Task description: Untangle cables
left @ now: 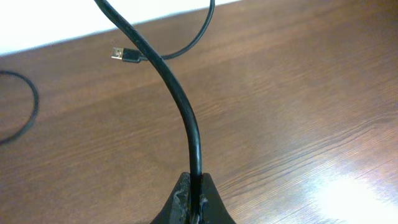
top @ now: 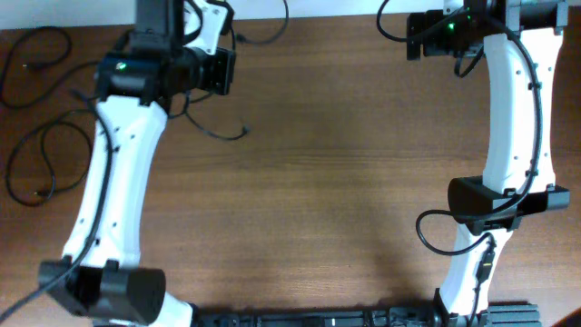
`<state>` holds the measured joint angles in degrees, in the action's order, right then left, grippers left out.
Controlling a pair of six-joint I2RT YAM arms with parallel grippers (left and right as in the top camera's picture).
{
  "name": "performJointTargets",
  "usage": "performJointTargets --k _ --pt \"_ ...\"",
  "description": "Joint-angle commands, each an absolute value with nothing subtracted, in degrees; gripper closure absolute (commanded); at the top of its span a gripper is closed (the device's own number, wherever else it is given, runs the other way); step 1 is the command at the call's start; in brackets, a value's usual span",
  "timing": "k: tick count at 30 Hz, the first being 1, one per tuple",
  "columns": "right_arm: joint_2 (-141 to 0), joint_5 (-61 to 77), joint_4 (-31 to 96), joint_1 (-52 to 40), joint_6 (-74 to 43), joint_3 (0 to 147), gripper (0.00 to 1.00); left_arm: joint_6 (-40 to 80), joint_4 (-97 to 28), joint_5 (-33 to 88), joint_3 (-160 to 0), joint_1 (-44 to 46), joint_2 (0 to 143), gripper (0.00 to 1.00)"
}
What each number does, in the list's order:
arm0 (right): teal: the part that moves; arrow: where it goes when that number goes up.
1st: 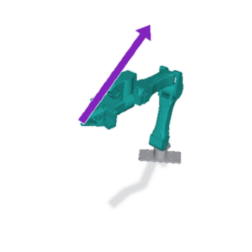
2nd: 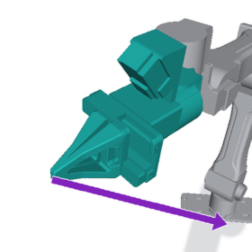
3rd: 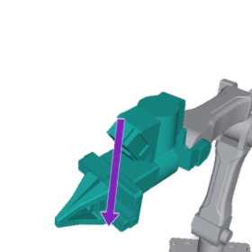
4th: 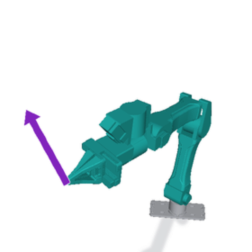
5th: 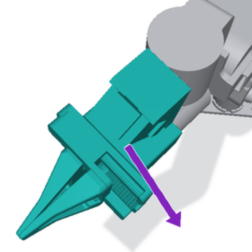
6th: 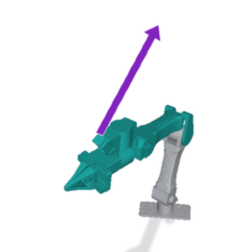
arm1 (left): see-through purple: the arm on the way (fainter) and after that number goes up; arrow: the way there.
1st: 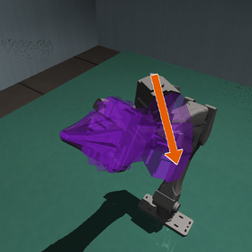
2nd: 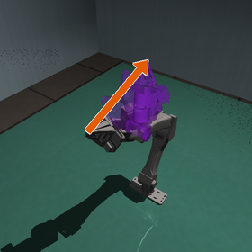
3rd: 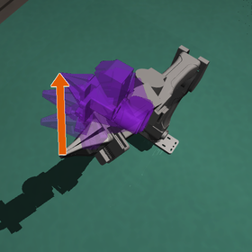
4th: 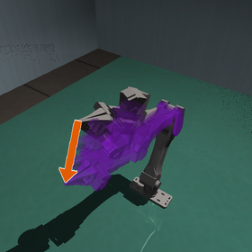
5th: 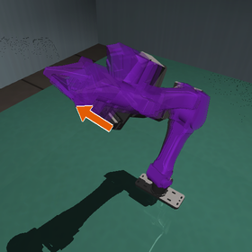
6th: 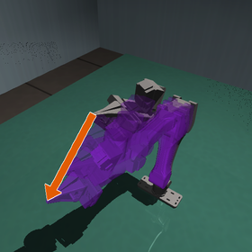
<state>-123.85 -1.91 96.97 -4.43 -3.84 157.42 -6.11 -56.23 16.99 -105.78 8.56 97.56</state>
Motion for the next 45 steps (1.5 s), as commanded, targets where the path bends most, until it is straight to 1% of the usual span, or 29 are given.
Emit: performJointTargets --k 1,5,7,10,13,15,20,25,29,34,38,45 --pt "-124.1 -1.8 97.3 -4.4 -3.4 157.4 0.02 -3.2 -53.0 22.1 -106.3 6.7 93.2 1.00" --pt "-124.1 -1.8 97.3 -4.4 -3.4 157.4 0.03 6.2 -49.0 21.3 -106.3 2.9 88.5 1.00" --pt "-124.1 -1.8 97.3 -4.4 -3.4 157.4 0.03 10.3 -50.2 17.6 -106.3 0.7 87.0 1.00" --pt "-124.1 -1.8 97.3 -4.4 -3.4 157.4 0.03 19.8 -56.4 6.6 -106.3 -2.4 86.7 1.00" --pt "-124.1 -1.8 97.3 -4.4 -3.4 157.4 0.03 34.7 -65.3 -5.3 -105.8 -6.1 87.2 1.00" --pt "-124.1 -1.8 97.3 -4.4 -3.4 157.4 0.03 39.3 -67.9 -7.6 -105.8 -8.4 87.5 1.00" --pt "-124.1 -1.8 97.3 -4.4 -3.4 157.4 0.02 43.8 -68.5 -7.6 -105.8 -15.7 87.5 1.00" --pt "-124.1 -1.8 97.3 -4.4 -3.4 157.4 0.03 51.0 -71.6 -7.5 -105.8 -27.2 87.5 1.00" --pt "-124.1 -1.8 97.3 -4.4 -3.4 157.4 0.03 52.1 -72.3 -7.6 -105.8 -35.7 87.5 1.00" --pt "-124.1 -1.8 97.3 -4.4 -3.4 157.4 0.02 57.5 -72.3 -7.5 -105.8 -45.8 87.7 1.00" --pt "-124.1 -1.8 97.3 -4.4 -3.4 157.4 0.02 57.4 -72.6 -7.3 -105.5 -50.7 89.0 1.00" --pt "-124.1 -1.8 97.3 -4.4 -3.4 157.4 0.02 55.4 -70.8 -3.8 -104.7 -51.2 96.7 1.00"
